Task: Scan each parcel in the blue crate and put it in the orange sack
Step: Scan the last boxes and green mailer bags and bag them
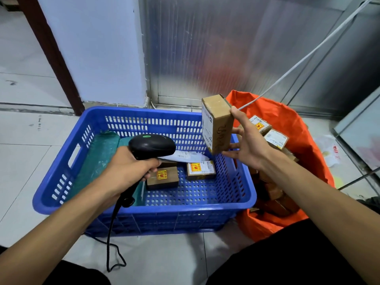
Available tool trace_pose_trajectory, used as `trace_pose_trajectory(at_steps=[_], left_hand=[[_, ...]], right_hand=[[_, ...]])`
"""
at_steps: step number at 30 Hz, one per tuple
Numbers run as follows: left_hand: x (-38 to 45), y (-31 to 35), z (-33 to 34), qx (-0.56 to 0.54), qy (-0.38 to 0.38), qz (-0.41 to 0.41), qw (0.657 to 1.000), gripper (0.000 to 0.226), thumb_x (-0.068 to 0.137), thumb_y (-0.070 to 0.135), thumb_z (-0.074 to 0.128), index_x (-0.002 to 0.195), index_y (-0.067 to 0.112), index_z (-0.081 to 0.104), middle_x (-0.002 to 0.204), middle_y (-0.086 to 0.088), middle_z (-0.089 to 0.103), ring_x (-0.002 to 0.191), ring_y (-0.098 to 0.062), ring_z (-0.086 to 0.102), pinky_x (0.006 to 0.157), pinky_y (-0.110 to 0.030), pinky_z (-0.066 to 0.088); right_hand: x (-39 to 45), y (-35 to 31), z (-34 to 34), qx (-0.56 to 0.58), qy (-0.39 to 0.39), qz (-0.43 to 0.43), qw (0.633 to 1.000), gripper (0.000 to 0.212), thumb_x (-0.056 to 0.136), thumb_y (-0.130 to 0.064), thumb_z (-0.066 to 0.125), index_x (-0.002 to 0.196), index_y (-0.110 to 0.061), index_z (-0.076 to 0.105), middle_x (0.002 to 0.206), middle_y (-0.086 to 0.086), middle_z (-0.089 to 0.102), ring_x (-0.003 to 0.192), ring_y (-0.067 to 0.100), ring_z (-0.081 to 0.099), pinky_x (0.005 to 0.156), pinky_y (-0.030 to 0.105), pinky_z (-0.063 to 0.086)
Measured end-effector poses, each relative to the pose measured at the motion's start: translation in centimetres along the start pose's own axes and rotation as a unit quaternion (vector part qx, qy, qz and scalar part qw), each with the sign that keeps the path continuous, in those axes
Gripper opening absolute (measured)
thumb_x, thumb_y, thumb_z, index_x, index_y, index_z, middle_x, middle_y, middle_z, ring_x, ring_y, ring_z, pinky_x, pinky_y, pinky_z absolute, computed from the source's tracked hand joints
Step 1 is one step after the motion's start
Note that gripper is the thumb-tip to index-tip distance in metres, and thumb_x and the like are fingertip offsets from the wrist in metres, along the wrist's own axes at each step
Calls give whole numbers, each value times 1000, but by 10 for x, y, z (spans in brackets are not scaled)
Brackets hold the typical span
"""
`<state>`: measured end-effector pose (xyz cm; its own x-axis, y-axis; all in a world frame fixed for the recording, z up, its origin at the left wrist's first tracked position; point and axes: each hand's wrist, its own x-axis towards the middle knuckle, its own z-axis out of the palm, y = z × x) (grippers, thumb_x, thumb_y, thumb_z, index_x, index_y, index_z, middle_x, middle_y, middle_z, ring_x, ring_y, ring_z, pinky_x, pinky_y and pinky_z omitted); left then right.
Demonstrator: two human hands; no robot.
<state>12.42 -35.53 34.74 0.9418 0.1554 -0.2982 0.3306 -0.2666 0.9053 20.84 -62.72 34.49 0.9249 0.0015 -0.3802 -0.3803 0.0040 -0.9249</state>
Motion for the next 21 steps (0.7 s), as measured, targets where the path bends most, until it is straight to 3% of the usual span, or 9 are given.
trace_pose_trajectory(at_steps=[2,7,11,13,17,19,21], left_hand=[[1,3,3,13,-14,6,1000,5,85,0,72,82,4,73,60,-4,67,42,-4,53,45,-15,46],[8,13,7,25,-26,20,999,5,85,-2,71,88,2,72,59,-4,65,39,-4,52,42,-13,45],[21,20,8,46,-30,29,998,7,85,1,72,84,8,72,59,-2,67,44,-6,54,44,-14,46],[28,19,10,46,-35,28,998,7,86,3,72,87,10,72,63,-2,69,45,-6,56,46,-15,47],[46,16,19,35,-48,19,998,3,89,4,69,89,6,70,68,-4,69,53,-12,57,56,-22,49],[56,16,25,37,-54,20,998,3,90,5,67,89,6,70,69,-3,68,55,-14,57,58,-23,49],[63,19,30,41,-55,23,997,2,89,6,68,89,6,70,72,-3,69,56,-13,58,59,-24,49]], right_hand=[[0,-1,1,-29,8,-16,999,53,83,-68,61,111,-24,69,101,-5,69,102,27,64,99,49,49],[3,-5,-3,-106,22,-53,993,47,86,-61,62,111,-23,71,99,-8,73,103,18,68,97,46,52],[10,-10,-18,-165,40,-68,983,67,75,-73,66,113,-18,71,103,0,76,102,20,70,87,39,56],[14,-14,-26,-182,57,-75,979,82,63,-81,68,113,-16,69,104,4,76,102,23,71,89,42,55],[25,-21,-43,-182,82,-69,977,93,51,-86,75,111,-16,65,106,10,74,104,29,70,93,52,54],[31,-23,-51,-186,93,-73,976,100,48,-85,77,115,-12,65,108,13,73,96,26,70,83,45,58],[32,-26,-59,-213,109,-86,967,92,56,-82,76,114,-10,64,101,7,72,82,18,67,62,32,57]])
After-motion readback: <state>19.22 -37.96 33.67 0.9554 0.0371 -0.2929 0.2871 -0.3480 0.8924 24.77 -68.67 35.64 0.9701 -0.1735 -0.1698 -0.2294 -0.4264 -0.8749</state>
